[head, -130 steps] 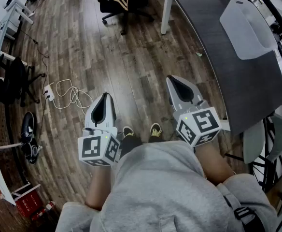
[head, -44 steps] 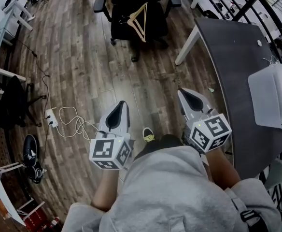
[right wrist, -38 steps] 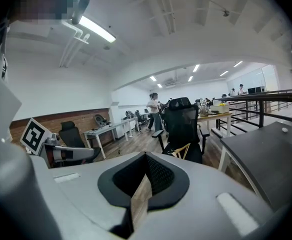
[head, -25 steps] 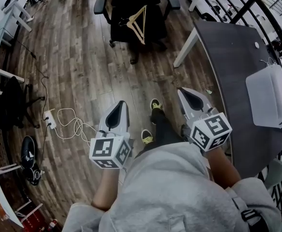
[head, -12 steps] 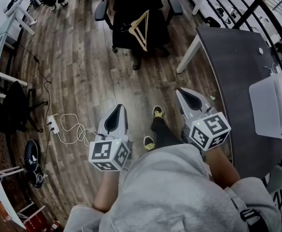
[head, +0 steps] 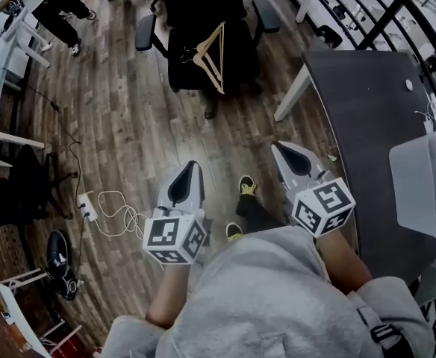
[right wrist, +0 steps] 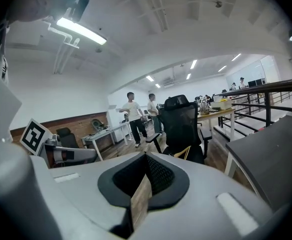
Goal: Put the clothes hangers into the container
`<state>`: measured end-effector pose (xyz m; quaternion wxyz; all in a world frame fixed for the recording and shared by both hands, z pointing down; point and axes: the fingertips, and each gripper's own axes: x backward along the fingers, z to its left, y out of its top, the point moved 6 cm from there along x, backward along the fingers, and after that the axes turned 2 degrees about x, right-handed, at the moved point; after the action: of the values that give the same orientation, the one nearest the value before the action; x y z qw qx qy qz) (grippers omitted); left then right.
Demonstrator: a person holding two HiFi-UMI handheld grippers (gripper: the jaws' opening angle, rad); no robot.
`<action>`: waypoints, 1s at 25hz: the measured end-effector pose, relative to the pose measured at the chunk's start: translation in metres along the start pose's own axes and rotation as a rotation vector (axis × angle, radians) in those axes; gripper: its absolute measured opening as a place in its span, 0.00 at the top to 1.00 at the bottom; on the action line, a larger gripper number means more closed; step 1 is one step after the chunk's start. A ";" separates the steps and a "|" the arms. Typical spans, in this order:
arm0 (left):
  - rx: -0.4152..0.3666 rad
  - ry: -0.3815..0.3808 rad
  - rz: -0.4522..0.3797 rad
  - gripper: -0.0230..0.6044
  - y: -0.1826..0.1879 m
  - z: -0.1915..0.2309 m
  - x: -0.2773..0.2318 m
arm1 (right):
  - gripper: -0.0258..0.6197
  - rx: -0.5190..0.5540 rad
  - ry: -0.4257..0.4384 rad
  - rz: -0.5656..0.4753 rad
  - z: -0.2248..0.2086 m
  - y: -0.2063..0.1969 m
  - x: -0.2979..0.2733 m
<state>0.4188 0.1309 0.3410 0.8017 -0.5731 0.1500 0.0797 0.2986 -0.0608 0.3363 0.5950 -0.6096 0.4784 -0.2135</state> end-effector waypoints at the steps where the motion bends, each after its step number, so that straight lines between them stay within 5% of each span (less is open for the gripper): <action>1: -0.004 -0.006 0.001 0.95 0.004 -0.003 -0.009 | 0.96 -0.003 0.002 0.002 -0.007 0.002 -0.004; 15: -0.058 0.042 0.019 0.95 0.044 -0.018 -0.083 | 0.96 -0.020 0.033 -0.034 -0.079 0.034 -0.048; 25: -0.097 0.050 0.020 0.95 0.062 -0.018 -0.097 | 0.96 -0.049 0.055 -0.062 -0.089 0.047 -0.063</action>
<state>0.3060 0.1382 0.3126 0.7680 -0.6117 0.1716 0.0804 0.1807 -0.0463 0.3296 0.5597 -0.6324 0.4805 -0.2366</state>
